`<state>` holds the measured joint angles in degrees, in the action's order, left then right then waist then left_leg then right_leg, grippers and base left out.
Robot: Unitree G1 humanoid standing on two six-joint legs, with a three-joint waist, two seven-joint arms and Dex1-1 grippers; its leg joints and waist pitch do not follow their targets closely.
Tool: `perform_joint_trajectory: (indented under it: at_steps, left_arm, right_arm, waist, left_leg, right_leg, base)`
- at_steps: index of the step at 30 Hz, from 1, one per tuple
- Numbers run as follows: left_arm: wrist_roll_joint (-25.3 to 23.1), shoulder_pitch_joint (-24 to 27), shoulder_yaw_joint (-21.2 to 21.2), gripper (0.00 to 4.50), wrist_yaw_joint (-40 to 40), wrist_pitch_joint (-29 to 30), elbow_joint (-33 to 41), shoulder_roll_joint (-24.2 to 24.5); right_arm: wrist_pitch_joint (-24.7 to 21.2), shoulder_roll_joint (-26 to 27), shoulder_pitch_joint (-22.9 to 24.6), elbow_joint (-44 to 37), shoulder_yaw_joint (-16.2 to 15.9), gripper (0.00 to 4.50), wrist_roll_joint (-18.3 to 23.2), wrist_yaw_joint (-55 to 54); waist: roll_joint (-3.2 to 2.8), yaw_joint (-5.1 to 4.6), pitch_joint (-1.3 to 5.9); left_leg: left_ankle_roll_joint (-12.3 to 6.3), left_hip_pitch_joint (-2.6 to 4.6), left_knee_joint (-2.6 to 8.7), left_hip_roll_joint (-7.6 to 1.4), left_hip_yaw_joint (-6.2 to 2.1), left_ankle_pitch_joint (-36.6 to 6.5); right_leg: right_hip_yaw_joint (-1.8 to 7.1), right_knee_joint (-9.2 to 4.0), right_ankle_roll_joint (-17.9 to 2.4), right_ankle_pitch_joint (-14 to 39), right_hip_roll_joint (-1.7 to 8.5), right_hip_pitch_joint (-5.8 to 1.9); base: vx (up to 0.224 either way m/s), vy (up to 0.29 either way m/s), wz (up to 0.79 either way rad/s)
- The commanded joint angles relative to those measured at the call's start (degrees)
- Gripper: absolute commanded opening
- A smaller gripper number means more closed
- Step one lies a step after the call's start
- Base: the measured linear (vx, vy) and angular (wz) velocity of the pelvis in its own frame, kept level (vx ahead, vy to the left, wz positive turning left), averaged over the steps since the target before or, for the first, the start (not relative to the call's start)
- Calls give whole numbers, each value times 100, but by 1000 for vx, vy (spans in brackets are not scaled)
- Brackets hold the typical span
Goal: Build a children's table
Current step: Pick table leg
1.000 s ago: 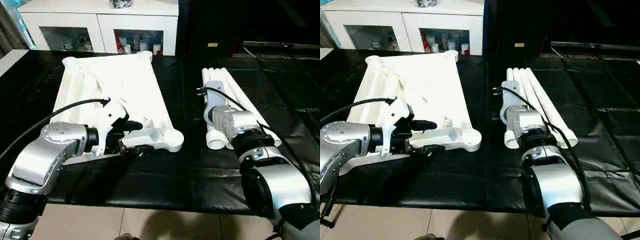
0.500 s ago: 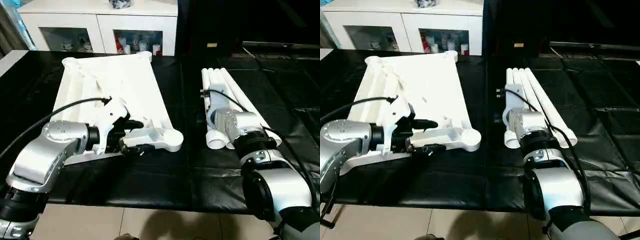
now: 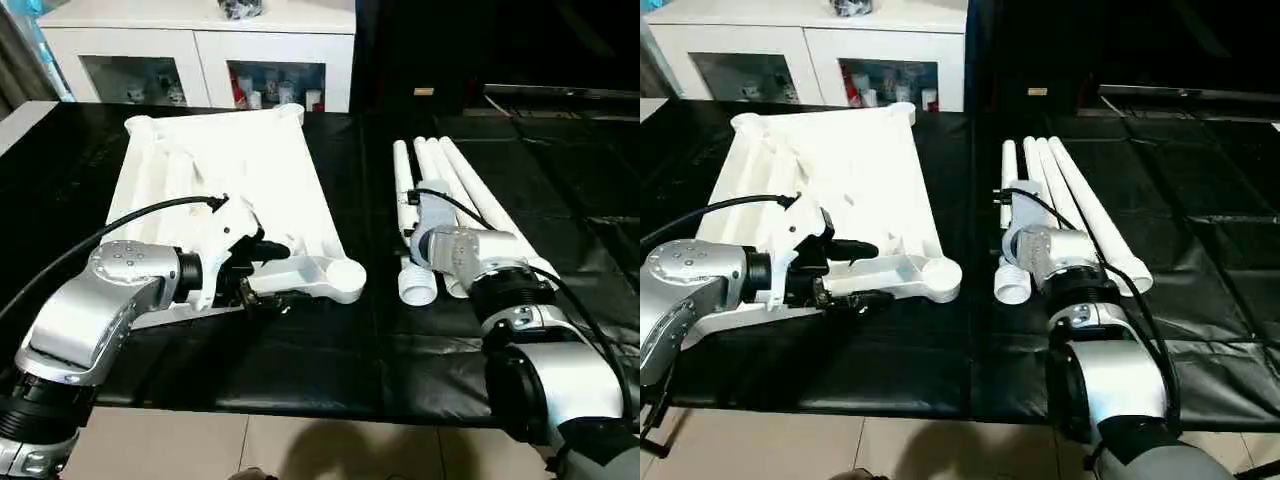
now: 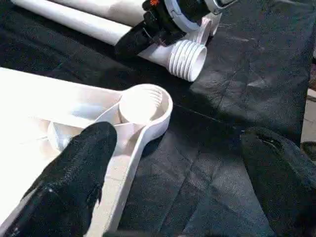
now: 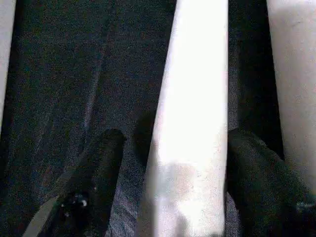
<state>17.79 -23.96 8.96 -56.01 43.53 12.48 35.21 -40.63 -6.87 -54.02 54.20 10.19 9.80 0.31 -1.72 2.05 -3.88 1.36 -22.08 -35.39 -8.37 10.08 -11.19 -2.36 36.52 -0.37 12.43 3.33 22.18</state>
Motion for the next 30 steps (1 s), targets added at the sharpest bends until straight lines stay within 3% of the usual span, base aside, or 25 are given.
perform_joint_trajectory:
  at_steps: [1,6,7,8,10,13,14,17,21,24,25,26,27,28,30]
  left_arm:
    - [10,88,114,450,6,-44,32,57]
    - [44,211,166,450,13,4,146,37]
    - [43,222,169,450,20,3,151,34]
    - [43,309,175,450,79,5,209,1]
    - [51,347,171,450,105,10,243,-14]
    - [57,438,82,450,314,-8,299,-135]
    - [26,442,53,450,399,-37,279,-171]
    - [-17,466,-11,450,492,-119,236,-200]
    - [-42,455,-200,450,751,-196,158,-325]
    - [-35,496,-388,450,990,-264,96,-398]
    - [-44,510,-417,450,1048,-283,89,-410]
    - [-45,524,-432,450,1069,-296,87,-413]
    - [-45,524,-432,450,1069,-296,87,-413]
    - [-50,567,-456,450,1094,-341,91,-406]
    - [-67,569,-561,450,1364,-258,167,-544]
  right_arm:
    - [-98,-4,134,123,130,304,123,28]
    - [-205,-10,265,136,193,260,193,105]
    - [-212,-9,276,134,190,255,193,110]
    - [-254,-2,340,135,201,250,199,136]
    - [-274,2,361,141,217,228,204,145]
    - [-281,-23,364,258,303,198,269,205]
    - [-254,-40,356,300,330,193,282,219]
    - [-193,-35,345,343,399,184,335,206]
    - [-78,-31,271,390,552,183,454,227]
    - [5,86,223,406,670,182,546,189]
    - [27,120,229,410,673,182,565,189]
    - [36,140,237,411,670,182,572,189]
    - [36,140,237,411,670,182,572,189]
    - [73,180,259,410,683,182,585,186]
    - [162,210,326,354,737,182,642,231]
  waist:
    - [-95,14,450]
    - [-81,6,445]
    - [-63,4,442]
    - [-2,2,436]
    - [-26,8,427]
    - [40,10,429]
    - [16,8,423]
    - [54,12,424]
    - [48,9,436]
    - [111,1,437]
    - [89,4,436]
    - [189,-6,438]
    - [131,8,440]
    - [173,15,440]
    - [161,25,436]
  left_leg:
    - [243,126,400,-393,-142,-621]
    - [250,129,408,-394,-139,-713]
    - [248,127,409,-394,-138,-744]
    - [238,127,413,-400,-128,-787]
    - [241,123,417,-405,-136,-784]
    - [232,134,424,-416,-134,-816]
    - [261,141,427,-415,-133,-886]
    - [309,144,445,-414,-138,-985]
    - [351,134,445,-411,-145,-1007]
    - [309,124,444,-410,-138,-964]
    - [295,118,445,-412,-144,-955]
    - [260,112,451,-415,-135,-932]
    - [247,112,446,-417,-147,-883]
    - [223,114,445,-426,-140,-844]
    - [254,145,452,-441,-132,-877]
  right_leg:
    - [269,-309,-1657,-181,474,-276]
    - [265,-322,-1671,-85,467,-270]
    - [267,-329,-1669,-38,468,-274]
    - [276,-347,-1654,110,478,-275]
    - [278,-345,-1626,219,487,-268]
    - [282,-352,-1589,346,488,-263]
    - [280,-370,-1554,455,483,-241]
    - [278,-378,-1482,563,481,-230]
    - [278,-368,-1447,503,484,-236]
    - [279,-374,-1461,453,482,-241]
    - [278,-375,-1463,485,497,-241]
    - [273,-389,-1451,507,491,-251]
    - [273,-370,-1445,527,507,-247]
    - [276,-371,-1435,536,512,-237]
    - [273,-375,-1418,519,497,-205]
  base:
    - [0,0,0]
    - [0,0,0]
    - [0,0,0]
    - [0,0,0]
    - [0,0,0]
    - [0,0,0]
    - [0,0,0]
    - [0,0,0]
    - [0,0,0]
    - [0,0,0]
    - [0,0,0]
    - [0,0,0]
    - [0,0,0]
    - [0,0,0]
    - [0,0,0]
